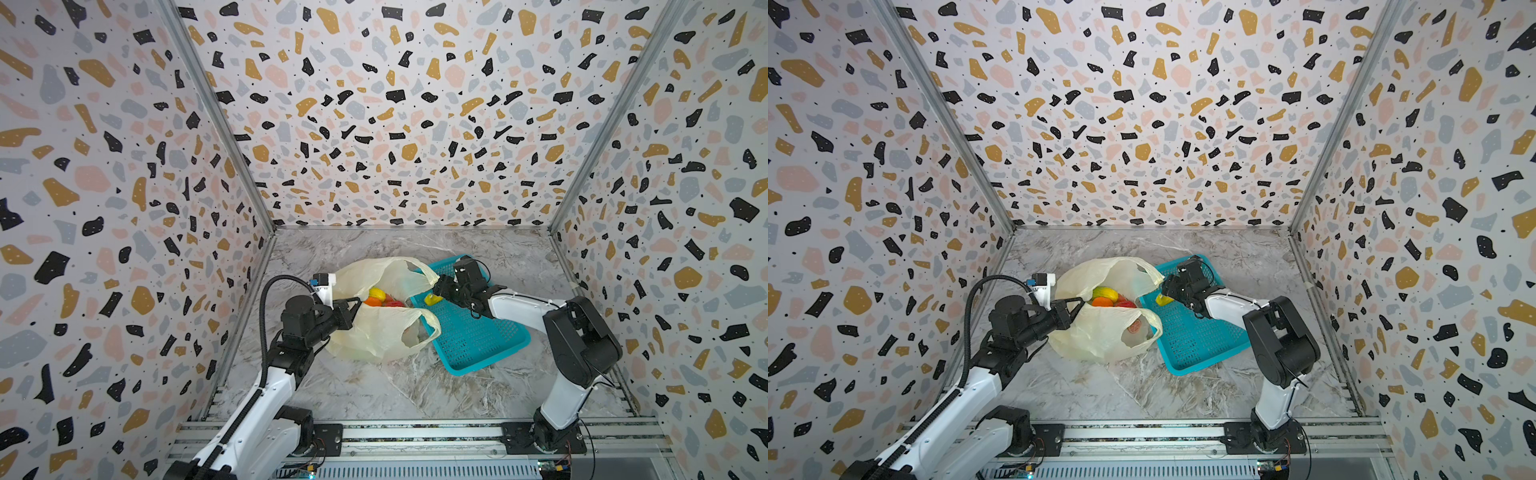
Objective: Place the fruits into the plastic bag
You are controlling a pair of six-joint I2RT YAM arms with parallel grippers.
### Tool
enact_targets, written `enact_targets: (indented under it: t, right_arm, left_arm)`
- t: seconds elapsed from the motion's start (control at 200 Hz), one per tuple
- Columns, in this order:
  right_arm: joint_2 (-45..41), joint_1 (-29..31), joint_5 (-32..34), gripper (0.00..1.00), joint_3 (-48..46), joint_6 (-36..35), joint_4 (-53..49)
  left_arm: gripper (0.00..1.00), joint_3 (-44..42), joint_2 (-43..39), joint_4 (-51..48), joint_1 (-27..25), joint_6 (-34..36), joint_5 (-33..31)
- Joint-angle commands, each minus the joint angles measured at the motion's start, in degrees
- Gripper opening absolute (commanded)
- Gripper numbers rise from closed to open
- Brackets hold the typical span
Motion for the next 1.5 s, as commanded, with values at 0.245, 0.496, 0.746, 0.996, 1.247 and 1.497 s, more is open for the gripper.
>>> enact_targets:
  t: [0.245,0.496,0.746,0.996,1.247,1.497]
  right_arm:
    - [10.0,4.1,11.9,0.75,11.9,-3.8,-16.5]
    - [7.7,4.1,17.3,0.62,7.0,-7.1,-16.9]
    - [3.5,0.6,13.0,0.41,0.4,-9.0,-12.9]
    - [-7.2,-1.7,4.4,0.00,-8.6,-10.4,-2.3]
    - [-22.6,-2.1,-9.8,0.00,-17.0,-15.3,4.5]
    - [-26.6,1.2,-25.6,0.01,-20.2,-16.9,8.9]
  left_arm:
    - [0.00,0.5,-0.9,1.6,0.3,0.5,0.2]
    - [0.00,0.5,-0.9,1.4,0.3,0.5,0.0]
    - [0.00,1.1,-0.7,1.1,0.4,0.6,0.1]
    - [0.00,1.5,-0.7,0.7,0.3,0.8,0.3]
    - [0.00,2.1,-0.7,0.6,0.3,0.5,0.9]
    - [0.00,4.1,-0.7,-1.7,0.3,1.0,0.8]
